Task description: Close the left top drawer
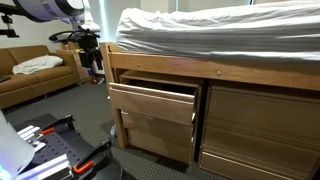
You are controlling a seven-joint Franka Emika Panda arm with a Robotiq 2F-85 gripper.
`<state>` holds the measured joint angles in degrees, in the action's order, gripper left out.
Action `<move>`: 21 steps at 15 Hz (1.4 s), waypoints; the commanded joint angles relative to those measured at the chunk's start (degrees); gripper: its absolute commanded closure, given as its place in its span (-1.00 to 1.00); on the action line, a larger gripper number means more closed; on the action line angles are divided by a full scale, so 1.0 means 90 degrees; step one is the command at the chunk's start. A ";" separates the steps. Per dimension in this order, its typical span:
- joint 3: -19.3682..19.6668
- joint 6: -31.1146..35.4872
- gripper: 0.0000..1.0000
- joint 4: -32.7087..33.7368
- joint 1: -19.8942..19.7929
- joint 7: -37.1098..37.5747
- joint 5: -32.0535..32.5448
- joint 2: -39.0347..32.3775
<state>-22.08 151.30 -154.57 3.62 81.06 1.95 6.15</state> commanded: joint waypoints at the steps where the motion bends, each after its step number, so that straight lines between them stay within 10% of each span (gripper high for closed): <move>1: 0.0336 0.0997 -1.00 0.0165 0.0227 0.1105 -0.0021 -0.0961; 8: 0.0808 0.0197 -1.00 0.0155 0.0664 0.1805 0.0763 -0.0726; 13: 0.1504 0.2436 -1.00 0.0456 0.0720 0.4643 0.2617 -0.2218; 21: 0.4143 0.4000 -1.00 0.1452 0.3273 0.6979 0.3793 -0.3652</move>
<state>10.77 183.55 -143.84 27.20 141.01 36.14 -23.17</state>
